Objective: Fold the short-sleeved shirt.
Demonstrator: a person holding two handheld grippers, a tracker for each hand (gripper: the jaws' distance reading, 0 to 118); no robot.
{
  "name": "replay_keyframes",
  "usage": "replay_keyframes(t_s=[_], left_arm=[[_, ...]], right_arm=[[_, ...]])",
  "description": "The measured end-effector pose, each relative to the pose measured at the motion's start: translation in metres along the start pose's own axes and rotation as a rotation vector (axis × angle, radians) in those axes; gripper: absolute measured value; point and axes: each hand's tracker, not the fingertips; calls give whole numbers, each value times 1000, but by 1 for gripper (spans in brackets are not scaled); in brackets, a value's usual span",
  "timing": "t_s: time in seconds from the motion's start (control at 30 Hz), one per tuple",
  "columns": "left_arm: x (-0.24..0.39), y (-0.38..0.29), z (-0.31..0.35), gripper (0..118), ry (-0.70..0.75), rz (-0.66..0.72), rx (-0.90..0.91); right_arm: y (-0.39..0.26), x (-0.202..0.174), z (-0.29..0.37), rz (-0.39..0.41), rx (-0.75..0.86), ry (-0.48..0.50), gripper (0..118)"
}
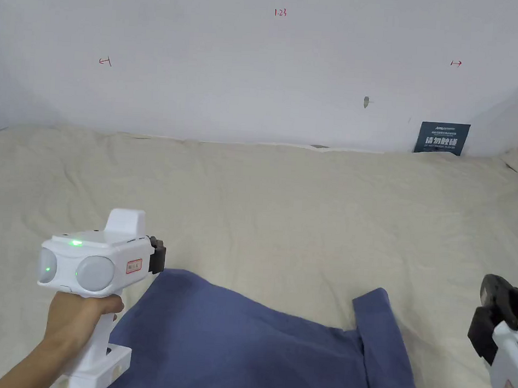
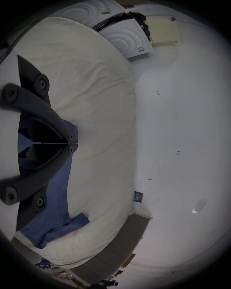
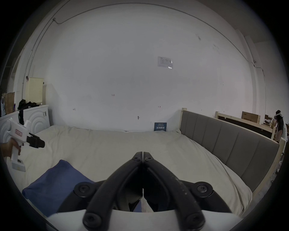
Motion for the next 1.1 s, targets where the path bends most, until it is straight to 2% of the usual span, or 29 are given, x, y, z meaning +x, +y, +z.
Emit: replay_keyframes(t_s=[0.03, 0.13, 0.17, 0.2, 0.27, 0.37, 0.4, 0.43, 0.47, 0.53, 0.57, 0.6, 0.63, 0.67, 0.7, 0.73, 0.87, 0.9, 1.03, 1.07, 1.1], left_arm=[[-4, 3, -20, 11, 5, 10, -23], [-15, 6, -81, 88, 24, 31, -138], [-18, 5, -102, 108, 24, 30, -195], [-20, 3, -118, 109, 43, 37, -228], [-25, -6, -147, 101, 77, 30, -251], [-29, -17, -183, 99, 104, 20, -321], [-30, -21, -191, 93, 107, 18, -354], [-30, -26, -199, 80, 114, 14, -391], [-29, -30, -204, 58, 111, 8, -408], [-23, -37, -201, 57, 62, 19, -410], [-18, -37, -196, 57, 120, -5, -350], [-15, -38, -194, 52, 93, -14, -360], [-13, -38, -192, 41, 87, -36, -353], [-13, -38, -192, 16, 91, -61, -343], [-13, -36, -190, 4, 82, -56, -346], [-13, -35, -187, 4, 88, -55, -342], [-12, -26, -161, 4, 72, -38, -262], [-11, -23, -154, 4, 60, -29, -253], [-5, -14, -129, 4, 27, -50, -215], [-5, -12, -126, 4, 25, -56, -211], [-4, -12, -123, 4, 25, -63, -206]], right_arm=[[-2, 0, -8, 0, -12, -5, 1], [-11, 4, -35, 5, -50, -18, 1], [-14, 5, -42, 7, -60, -23, 1], [-14, 1, -47, 9, -71, -27, 1], [-19, 0, -59, 15, -93, -39, 1], [-30, 9, -79, 18, -118, -56, 1], [-33, 10, -84, 20, -127, -60, 1], [-36, 11, -90, 23, -138, -66, 1], [-41, 14, -94, 21, -148, -69, 1], [-48, 17, -103, 9, -185, -59, 1], [-51, 18, -107, 9, -213, -55, 1], [-55, 16, -110, 11, -264, -43, 2], [-60, 16, -115, 3, -296, -41, 2], [-66, 16, -122, -4, -332, -40, 5], [-71, 16, -129, 2, -400, -27, 16], [-82, 22, -137, -15, -446, -10, 31], [-122, 24, -161, -41, -607, -3, 107], [-132, 25, -166, -45, -641, 3, 115], [-160, 14, -185, -81, -732, 19, 115], [-166, 12, -193, -89, -758, 16, 110], [-171, 10, -200, -75, -764, 20, 100]])
